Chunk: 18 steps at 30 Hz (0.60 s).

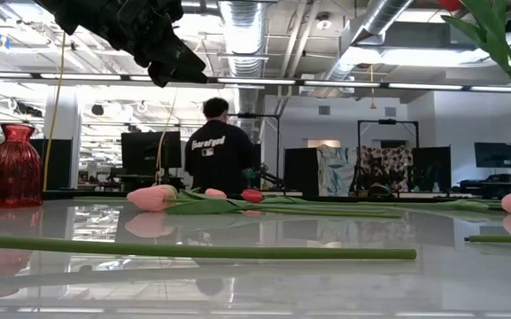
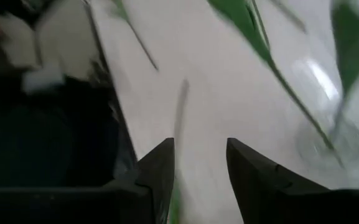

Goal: Sort flowers into vase by color
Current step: Put the red flower into the transparent flower vase

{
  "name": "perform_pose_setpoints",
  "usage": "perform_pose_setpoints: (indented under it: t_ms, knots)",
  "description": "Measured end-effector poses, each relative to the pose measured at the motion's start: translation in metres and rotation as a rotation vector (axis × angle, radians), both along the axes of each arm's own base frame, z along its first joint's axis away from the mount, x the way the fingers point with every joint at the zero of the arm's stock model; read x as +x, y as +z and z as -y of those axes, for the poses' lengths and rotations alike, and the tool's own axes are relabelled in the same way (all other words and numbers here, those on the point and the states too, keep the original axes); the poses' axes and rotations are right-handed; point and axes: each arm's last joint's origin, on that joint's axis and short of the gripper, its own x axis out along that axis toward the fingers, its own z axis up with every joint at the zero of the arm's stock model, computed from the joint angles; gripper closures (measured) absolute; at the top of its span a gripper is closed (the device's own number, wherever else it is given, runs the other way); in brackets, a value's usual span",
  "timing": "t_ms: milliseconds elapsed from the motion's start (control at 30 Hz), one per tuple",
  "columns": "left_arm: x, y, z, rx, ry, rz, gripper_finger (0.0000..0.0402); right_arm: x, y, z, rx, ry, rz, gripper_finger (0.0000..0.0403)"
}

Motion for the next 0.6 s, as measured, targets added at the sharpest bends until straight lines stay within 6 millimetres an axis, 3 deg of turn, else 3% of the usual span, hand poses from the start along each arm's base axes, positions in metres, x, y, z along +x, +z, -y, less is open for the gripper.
perform_pose_setpoints:
  t_ms: [300, 600]
  knots:
    - [-0.001, -0.002, 0.000, 0.019, -0.012, -0.032, 0.0205, 0.017, 0.026, 0.006, -0.062, -0.076, 0.265, 0.0235]
    - [-0.002, -0.005, 0.000, 0.035, -0.022, -0.057, 0.0205, 0.029, 0.064, 0.023, -0.320, -0.100, 0.516, 0.0236]
